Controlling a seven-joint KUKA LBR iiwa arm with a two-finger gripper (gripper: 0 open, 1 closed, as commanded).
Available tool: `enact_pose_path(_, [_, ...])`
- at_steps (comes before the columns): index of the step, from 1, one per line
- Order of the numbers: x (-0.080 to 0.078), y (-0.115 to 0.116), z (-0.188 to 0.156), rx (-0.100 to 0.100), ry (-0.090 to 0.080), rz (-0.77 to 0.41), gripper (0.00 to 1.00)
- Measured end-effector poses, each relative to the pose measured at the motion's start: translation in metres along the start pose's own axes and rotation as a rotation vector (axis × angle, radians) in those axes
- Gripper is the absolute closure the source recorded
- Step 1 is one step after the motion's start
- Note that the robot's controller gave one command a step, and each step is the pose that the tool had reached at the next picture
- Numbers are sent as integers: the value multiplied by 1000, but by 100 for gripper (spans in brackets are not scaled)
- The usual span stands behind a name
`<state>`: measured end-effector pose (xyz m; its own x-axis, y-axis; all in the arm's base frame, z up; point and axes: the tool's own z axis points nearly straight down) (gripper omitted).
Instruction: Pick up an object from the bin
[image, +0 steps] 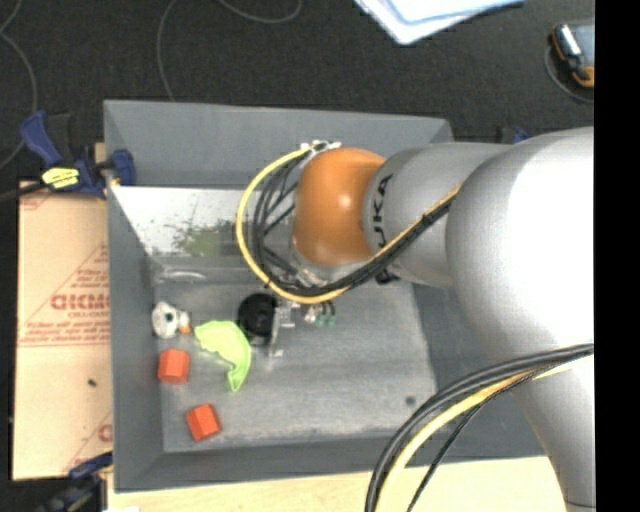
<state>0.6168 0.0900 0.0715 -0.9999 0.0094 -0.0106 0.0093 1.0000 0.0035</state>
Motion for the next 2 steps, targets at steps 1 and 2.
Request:
enact_pose_path(1, [0,0,0,0,0,0,100])
enact_pose_path(2, [0,0,0,0,0,0,100])
